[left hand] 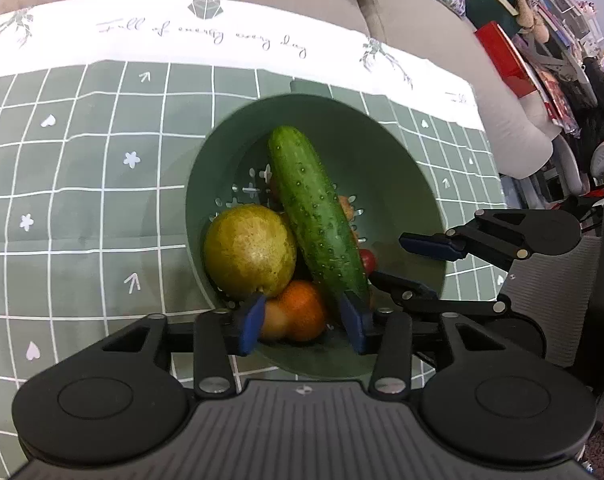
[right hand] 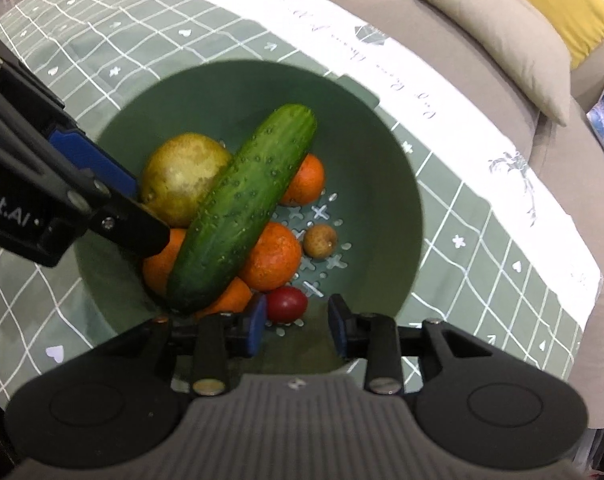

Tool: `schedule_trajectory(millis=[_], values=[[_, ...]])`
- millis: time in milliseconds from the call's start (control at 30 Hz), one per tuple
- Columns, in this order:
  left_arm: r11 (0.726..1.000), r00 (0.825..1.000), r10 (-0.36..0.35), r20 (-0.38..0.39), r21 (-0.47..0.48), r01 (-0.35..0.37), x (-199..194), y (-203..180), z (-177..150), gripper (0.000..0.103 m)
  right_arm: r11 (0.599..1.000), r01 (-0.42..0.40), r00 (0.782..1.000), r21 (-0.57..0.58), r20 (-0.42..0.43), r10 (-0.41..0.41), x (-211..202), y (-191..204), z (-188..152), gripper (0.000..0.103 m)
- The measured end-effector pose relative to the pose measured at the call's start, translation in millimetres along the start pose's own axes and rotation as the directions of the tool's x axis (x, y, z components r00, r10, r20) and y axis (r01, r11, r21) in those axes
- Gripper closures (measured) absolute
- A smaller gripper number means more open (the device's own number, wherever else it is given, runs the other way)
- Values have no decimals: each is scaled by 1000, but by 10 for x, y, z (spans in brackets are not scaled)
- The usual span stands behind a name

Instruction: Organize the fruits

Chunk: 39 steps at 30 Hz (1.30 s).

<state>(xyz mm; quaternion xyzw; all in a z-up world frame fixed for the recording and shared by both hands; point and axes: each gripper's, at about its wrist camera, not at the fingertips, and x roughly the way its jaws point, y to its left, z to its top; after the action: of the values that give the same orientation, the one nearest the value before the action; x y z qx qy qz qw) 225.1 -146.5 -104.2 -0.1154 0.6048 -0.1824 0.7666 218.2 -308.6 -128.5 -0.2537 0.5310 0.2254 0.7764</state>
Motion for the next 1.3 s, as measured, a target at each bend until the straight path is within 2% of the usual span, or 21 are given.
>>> schedule_trajectory(millis=[100,200,300,400,500,700,800,833,967,1033,1100,1167,1300], values=[[1000,1000,-10,21,9,10,-169,0,-7,50,1000,6,1000,9,25,-6,-176,23,14,71],[999,998,9,69,44,-12,-393,-30,-24,49,1000,2,998,30,55,-4,-391,69,42,63],[997,993,23,119,70,-31,-639,-36,-50,49,999,3,996,45,88,-7,-632,141,85,61],[995,983,33,180,83,-48,-925,-8,-95,49,998,7,991,69,135,-16,-905,214,142,51],[990,966,55,254,114,-86,-1193,4,-171,49,994,6,981,113,192,-28,-1196,294,182,44],[966,903,110,414,168,-195,-1708,34,-425,44,973,9,950,229,302,-79,-1729,516,151,27],[949,855,132,502,186,-256,-1923,53,-592,38,960,-17,925,281,369,-92,-1966,706,113,24],[941,834,142,534,189,-281,-1995,61,-662,35,956,-24,914,292,393,-97,-2024,775,89,24],[918,763,171,624,180,-354,-2195,86,-900,28,940,-6,862,341,478,-168,-2252,1131,-22,19],[903,726,177,664,183,-388,-2266,106,-1036,26,929,-20,845,370,504,-182,-2299,1282,-77,18],[887,701,194,686,182,-424,-2300,113,-1146,25,914,-27,829,404,520,-206,-2332,1429,-137,16],[878,689,213,693,174,-446,-2308,122,-1249,25,899,-22,814,437,529,-238,-2361,1585,-200,13],[886,687,235,687,139,-442,-2258,189,-1445,22,877,22,787,480,532,-311,-2352,1847,-316,13]])
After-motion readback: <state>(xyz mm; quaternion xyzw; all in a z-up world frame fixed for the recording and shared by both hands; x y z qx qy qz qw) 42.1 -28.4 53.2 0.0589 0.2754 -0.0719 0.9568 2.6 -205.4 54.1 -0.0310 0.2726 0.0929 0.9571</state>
